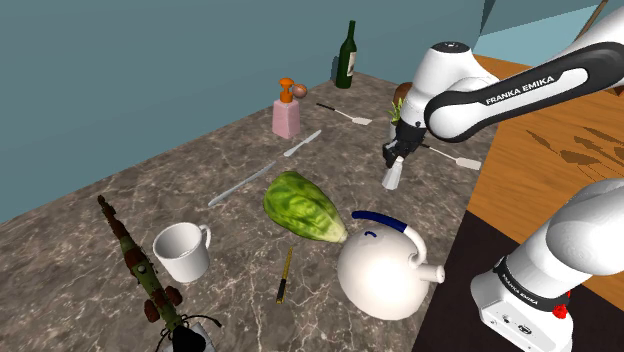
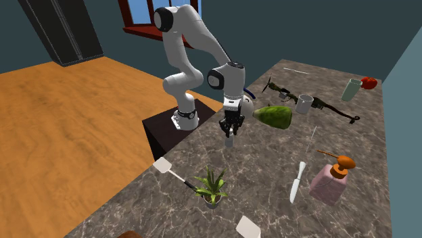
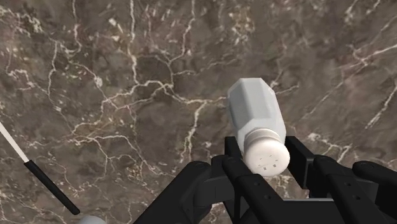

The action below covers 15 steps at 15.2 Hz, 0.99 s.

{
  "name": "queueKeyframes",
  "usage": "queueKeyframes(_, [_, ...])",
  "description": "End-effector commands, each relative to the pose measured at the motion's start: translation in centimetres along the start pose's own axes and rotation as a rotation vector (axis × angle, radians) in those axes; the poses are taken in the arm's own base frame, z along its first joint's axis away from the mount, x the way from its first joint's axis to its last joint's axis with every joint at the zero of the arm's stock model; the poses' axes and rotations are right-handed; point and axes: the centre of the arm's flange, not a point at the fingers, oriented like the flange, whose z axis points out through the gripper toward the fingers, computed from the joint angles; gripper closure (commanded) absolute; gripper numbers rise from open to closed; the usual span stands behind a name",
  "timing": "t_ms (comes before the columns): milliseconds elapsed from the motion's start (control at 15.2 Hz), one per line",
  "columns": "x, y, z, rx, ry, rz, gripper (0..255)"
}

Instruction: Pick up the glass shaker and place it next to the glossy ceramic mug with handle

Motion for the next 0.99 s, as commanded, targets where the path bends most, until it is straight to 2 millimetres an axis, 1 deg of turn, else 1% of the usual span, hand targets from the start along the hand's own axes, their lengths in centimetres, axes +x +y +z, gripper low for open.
queueKeyframes(0, [0.0, 0.0, 0.0, 0.000, 0.000, 0.000, 255])
queueKeyframes(264, [0.0, 0.0, 0.0, 0.000, 0.000, 0.000, 255])
queueKeyframes(924, [0.8, 0.4, -5.2, 0.000, 0.000, 0.000, 255])
